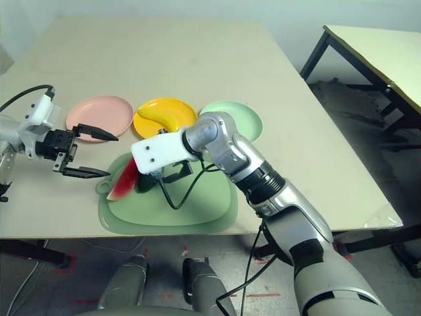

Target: Place the fruits into color-matched plates.

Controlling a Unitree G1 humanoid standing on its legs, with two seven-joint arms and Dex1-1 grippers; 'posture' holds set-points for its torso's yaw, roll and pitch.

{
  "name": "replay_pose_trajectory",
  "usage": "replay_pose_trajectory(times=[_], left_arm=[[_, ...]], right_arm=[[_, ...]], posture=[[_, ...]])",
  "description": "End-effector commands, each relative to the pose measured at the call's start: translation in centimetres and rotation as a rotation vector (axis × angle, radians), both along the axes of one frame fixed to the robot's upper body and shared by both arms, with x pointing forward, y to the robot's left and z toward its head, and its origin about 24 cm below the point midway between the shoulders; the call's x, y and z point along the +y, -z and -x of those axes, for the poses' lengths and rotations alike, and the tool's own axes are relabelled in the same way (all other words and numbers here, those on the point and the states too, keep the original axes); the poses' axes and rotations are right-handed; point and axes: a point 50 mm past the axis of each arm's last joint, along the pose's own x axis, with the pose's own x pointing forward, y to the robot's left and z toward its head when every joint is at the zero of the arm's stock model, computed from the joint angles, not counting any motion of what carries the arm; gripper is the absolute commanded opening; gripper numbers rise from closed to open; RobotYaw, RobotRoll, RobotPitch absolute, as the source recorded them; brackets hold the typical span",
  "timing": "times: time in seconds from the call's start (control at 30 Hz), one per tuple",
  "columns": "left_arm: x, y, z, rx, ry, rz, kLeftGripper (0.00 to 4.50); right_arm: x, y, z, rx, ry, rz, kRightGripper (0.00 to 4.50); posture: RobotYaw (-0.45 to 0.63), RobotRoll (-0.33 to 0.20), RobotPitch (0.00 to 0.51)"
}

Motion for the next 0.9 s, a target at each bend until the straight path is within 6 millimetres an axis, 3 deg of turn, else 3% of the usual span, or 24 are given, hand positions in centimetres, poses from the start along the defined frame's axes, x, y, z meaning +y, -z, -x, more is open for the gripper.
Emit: replay_pose_trajectory(times=[0.03,0.9], left_arm=[[0.0,0.0,0.3,0.004,0.012,-0.018,4.5],[0.2,0.2,0.6,0.002,0.008,-0.024,4.5]], right_arm=[[0.4,0.7,-0.1,0.011,-0.018,0.033,4.48],[0.8,1.9,0.2,0.054,-0.051,0.058,4.48]], posture=[[0.23,0.0,0.146],[0.25,0.0,0.148]])
